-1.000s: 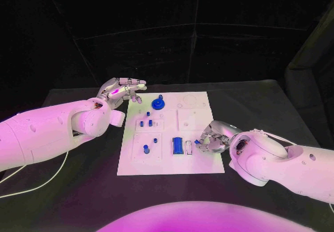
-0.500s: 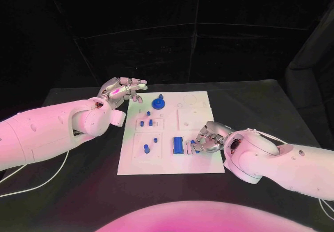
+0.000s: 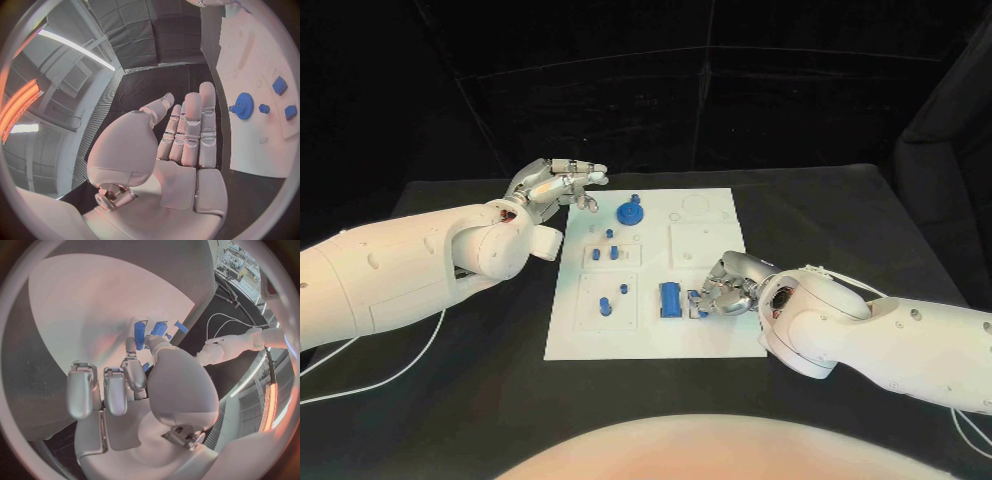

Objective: Assemble the parts on the task board

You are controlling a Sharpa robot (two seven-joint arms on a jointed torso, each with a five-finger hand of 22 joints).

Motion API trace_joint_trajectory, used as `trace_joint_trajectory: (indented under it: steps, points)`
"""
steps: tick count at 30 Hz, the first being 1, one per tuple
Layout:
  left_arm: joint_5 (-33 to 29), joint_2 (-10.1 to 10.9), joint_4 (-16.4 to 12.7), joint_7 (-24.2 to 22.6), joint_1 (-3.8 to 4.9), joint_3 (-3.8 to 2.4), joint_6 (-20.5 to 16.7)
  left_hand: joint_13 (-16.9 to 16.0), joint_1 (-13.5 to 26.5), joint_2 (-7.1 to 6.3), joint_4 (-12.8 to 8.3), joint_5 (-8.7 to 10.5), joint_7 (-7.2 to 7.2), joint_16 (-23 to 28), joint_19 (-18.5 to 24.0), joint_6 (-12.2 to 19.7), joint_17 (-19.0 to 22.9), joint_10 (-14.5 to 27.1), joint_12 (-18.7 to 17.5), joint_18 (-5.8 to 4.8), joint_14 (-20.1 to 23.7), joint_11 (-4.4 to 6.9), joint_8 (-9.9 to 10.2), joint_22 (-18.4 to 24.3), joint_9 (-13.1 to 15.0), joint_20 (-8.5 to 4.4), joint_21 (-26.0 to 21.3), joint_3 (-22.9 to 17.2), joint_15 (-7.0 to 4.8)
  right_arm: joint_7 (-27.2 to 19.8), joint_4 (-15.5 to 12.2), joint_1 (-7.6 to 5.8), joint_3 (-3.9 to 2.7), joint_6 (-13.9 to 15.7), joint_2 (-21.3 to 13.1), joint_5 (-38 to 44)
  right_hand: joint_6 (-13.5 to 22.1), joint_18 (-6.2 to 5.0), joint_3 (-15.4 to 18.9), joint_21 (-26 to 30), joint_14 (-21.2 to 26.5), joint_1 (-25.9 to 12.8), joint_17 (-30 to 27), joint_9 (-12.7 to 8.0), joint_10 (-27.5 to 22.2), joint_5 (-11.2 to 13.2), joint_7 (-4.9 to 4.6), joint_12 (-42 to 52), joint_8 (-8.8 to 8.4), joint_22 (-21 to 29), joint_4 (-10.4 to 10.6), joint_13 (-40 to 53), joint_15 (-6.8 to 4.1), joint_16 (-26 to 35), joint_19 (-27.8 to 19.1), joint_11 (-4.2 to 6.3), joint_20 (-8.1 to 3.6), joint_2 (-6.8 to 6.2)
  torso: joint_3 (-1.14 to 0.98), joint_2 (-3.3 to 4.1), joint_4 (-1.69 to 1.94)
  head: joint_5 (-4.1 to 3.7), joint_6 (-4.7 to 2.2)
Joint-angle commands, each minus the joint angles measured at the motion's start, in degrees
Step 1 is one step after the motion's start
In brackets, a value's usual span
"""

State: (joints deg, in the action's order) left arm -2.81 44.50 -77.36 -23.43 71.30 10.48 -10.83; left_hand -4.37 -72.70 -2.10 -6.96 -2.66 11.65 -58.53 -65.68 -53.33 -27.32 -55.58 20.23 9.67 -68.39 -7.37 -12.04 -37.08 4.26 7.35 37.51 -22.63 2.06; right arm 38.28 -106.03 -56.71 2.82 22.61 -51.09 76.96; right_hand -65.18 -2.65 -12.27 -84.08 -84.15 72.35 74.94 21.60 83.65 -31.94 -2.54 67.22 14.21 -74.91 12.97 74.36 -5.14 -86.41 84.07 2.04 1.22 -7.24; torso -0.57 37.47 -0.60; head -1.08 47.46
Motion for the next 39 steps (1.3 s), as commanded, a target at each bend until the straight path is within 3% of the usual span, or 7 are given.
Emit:
trace_joint_trajectory:
  steps: [1, 14, 16, 22, 24, 31, 39]
  points:
    - [-0.1, 0.0, -0.2, -0.3, 0.09, -0.05, 0.7, 0.0, -0.5, -0.15, -0.3, -0.18, -0.05, -0.3, 0.0, 0.4, 0.1, 0.4, 0.3, 0.79, 0.4, 0.03, -0.2, 0.1, 0.1, 0.42, -0.3, -0.1, 0.11, 0.1, 0.2, -0.09, -0.03, -1.0, 0.2, -0.3, -0.8, 0.71, -0.4, -0.3, -4.6, -0.4, 8.9, 0.0, 0.5, 0.3, 0.45, -0.2, 0.31, -7.2, 0.0, -0.1, -0.44, -0.2, 2.1, 0.15, -0.30, -0.04, 0.01, 0.02, 0.04, -0.06, 0.08]
    - [-0.1, -0.1, -0.2, -0.2, 0.09, -0.05, 1.0, 0.0, -0.4, -0.14, -0.3, -0.17, 0.03, -0.3, 0.0, 0.5, 0.2, 0.6, 0.6, 0.77, 0.5, -0.04, -0.4, 0.1, 0.1, 0.44, -0.3, 0.0, 0.15, 0.2, 0.8, -0.10, -0.03, -2.5, 1.0, -0.3, -1.7, 0.70, 0.5, -0.2, -4.5, -3.6, 8.7, 0.8, 0.8, 1.5, 0.65, -0.8, 0.41, -7.2, 1.5, -0.3, -0.60, 0.0, 2.1, 0.29, -0.52, 1.20, 0.01, 0.02, -0.01, -0.05, 0.11]
    - [-0.1, -0.1, -0.2, -0.1, 0.09, -0.05, 1.1, 0.0, -0.4, -0.14, -0.3, -0.17, 0.04, -0.3, 0.0, 0.6, 0.2, 0.6, 0.6, 0.77, 0.5, -0.05, -0.5, 0.1, 0.1, 0.44, -0.3, 0.0, 0.15, 0.2, 0.8, -0.10, -0.03, -2.5, 1.0, -0.3, -1.9, 0.70, 1.4, -0.2, -4.5, -4.9, 8.7, 1.1, 0.9, 4.2, 0.68, -0.7, 0.44, -7.2, 2.2, -0.2, -0.61, 0.0, 2.1, 0.30, -0.55, 1.55, 0.02, -0.02, 0.01, -0.02, 0.15]
    - [-0.1, -0.1, -0.3, 0.0, 0.09, -0.05, 1.2, 0.0, -0.4, -0.14, -0.3, -0.17, 0.04, -0.3, 0.0, 0.6, 0.2, 0.6, 0.6, 0.77, 0.5, -0.05, -0.5, 0.1, 0.1, 0.44, -0.3, 0.0, 0.15, 0.2, 1.2, -0.11, -0.03, -2.4, 1.0, -0.3, -2.0, 0.70, 2.9, -0.2, -4.5, -5.9, 8.7, 1.4, 1.0, 6.7, 0.67, -0.8, 0.34, -7.2, 2.6, -0.1, -0.62, 0.0, 2.1, 0.30, -0.57, 2.00, 0.02, -0.03, -0.05, 0.02, 0.12]
    - [-0.1, -0.1, -0.3, 0.1, 0.09, -0.05, 1.3, 0.0, -0.4, -0.14, -0.3, -0.17, 0.04, -0.3, 0.0, 0.6, 0.2, 0.6, 0.6, 0.77, 0.5, -0.05, -0.5, 0.1, 0.1, 0.44, -0.3, 0.0, 0.15, 0.2, 1.5, -0.11, -0.03, -2.1, 1.0, -0.3, -1.9, 0.68, 4.2, -0.1, -4.5, -6.8, 8.4, 1.6, 0.9, 10.3, 0.57, -1.2, 0.23, -7.0, 3.0, -0.3, -0.54, 0.2, 2.0, 0.20, -0.53, 2.15, 0.02, -0.02, -0.05, -0.02, 0.11]
    - [-0.1, 0.0, -0.4, 0.3, 0.09, -0.05, 1.5, 0.0, -0.4, -0.14, -0.3, -0.17, 0.04, -0.3, 0.0, 0.6, 0.2, 0.6, 0.6, 0.77, 0.5, -0.05, -0.5, 0.1, 0.1, 0.44, -0.3, 0.0, 0.15, -0.3, 1.8, -0.11, -0.03, -1.1, 0.9, -0.3, -1.4, 0.62, 8.0, 0.1, -4.3, -7.9, 7.8, 2.0, 0.6, 16.2, 0.33, -1.9, -0.27, -6.9, 3.2, -0.4, -0.37, 0.7, 1.9, -0.03, -0.36, 2.39, -0.02, 0.00, -0.03, -0.03, 0.06]
    - [-0.1, 0.1, -0.3, 0.3, 0.09, -0.05, 1.6, 0.0, -0.4, -0.14, -0.3, -0.17, 0.04, -0.3, 0.0, 0.6, 0.2, 0.6, 0.6, 0.77, 0.5, -0.05, -0.5, 0.1, 0.1, 0.44, -0.3, 0.0, 0.15, -5.8, -0.1, -0.09, -0.03, -0.9, -0.7, -0.7, -1.2, 0.56, 11.0, 0.4, -4.3, -6.2, 7.6, 2.4, 0.4, 19.9, 0.22, -2.3, -0.61, -6.6, 2.3, -0.4, -0.29, 0.8, 1.7, -0.14, -0.27, 2.22, -0.11, -0.05, -0.11, -0.04, 0.02]
